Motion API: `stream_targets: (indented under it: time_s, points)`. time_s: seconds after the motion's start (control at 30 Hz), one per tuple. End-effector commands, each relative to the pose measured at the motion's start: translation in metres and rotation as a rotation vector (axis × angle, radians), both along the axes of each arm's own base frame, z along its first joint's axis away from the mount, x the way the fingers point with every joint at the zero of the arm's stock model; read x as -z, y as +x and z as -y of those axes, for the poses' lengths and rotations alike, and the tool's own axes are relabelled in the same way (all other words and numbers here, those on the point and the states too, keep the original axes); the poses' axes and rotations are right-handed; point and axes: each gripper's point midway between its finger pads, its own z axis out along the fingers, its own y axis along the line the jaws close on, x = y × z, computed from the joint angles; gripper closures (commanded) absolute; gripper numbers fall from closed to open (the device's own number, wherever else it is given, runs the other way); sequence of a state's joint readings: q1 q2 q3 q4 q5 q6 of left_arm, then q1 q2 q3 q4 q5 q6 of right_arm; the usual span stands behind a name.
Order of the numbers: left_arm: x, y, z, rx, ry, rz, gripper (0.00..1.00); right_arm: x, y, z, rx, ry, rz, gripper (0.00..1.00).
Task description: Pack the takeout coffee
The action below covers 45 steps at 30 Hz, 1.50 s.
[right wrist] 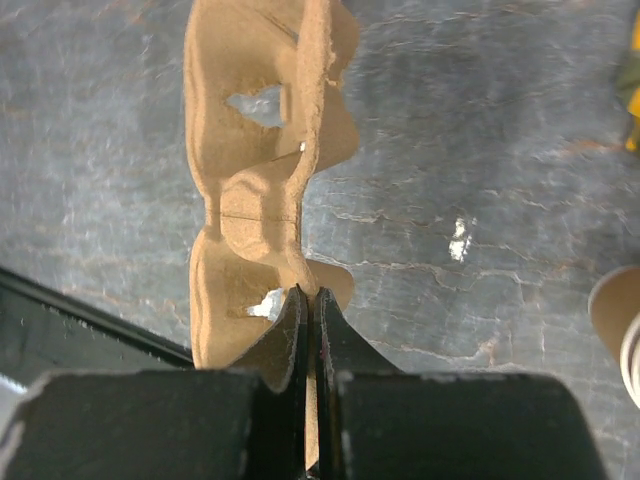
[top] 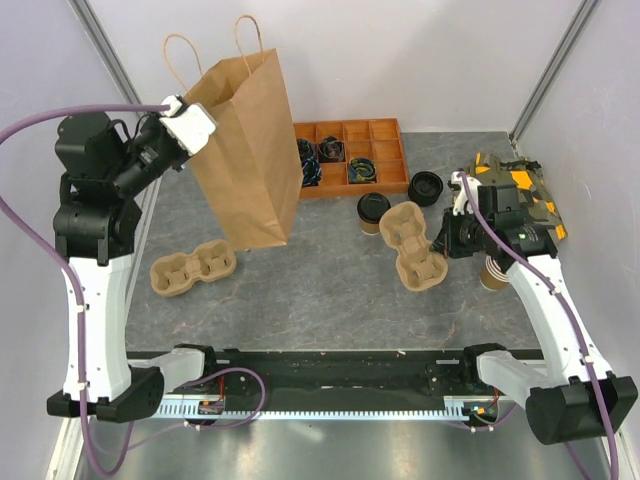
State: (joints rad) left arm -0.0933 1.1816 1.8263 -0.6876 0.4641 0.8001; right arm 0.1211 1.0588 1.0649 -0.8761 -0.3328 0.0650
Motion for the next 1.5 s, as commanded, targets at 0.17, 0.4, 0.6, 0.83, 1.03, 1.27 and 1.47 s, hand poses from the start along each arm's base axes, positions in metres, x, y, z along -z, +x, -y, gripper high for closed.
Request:
stream_targets:
  time_s: [0.17, 0.4, 0.6, 0.83, 1.03, 1.27, 1.47]
  points:
    - [0.005, -0.02, 0.028, 0.132, -0.08, -0.056, 0.98, 0.01, 0.0, 0.025, 0.361, 0.022, -0.141, 1.0]
    - [0.015, -0.034, 0.046, 0.226, -0.106, -0.1, 0.98, 0.056, 0.002, 0.009, 0.432, 0.187, -0.269, 1.0]
    - [0.031, -0.039, 0.057, 0.27, -0.107, -0.145, 0.98, 0.082, 0.021, 0.008, 0.497, 0.231, -0.263, 1.0]
    - [0.057, -0.055, 0.076, 0.35, -0.128, -0.246, 0.98, 0.117, -0.004, 0.007, 0.558, 0.23, -0.399, 0.66]
    - [0.112, -0.08, 0.091, 0.423, -0.074, -0.399, 0.98, 0.112, -0.022, 0.009, 0.56, 0.193, -0.457, 0.25]
    - [0.146, -0.129, 0.101, 0.518, -0.068, -0.544, 0.98, 0.042, 0.007, 0.014, 0.325, 0.108, -0.238, 0.22]
    - [0.168, -0.158, 0.106, 0.566, -0.098, -0.688, 0.98, 0.023, 0.065, 0.006, -0.074, -0.007, -0.075, 0.18]
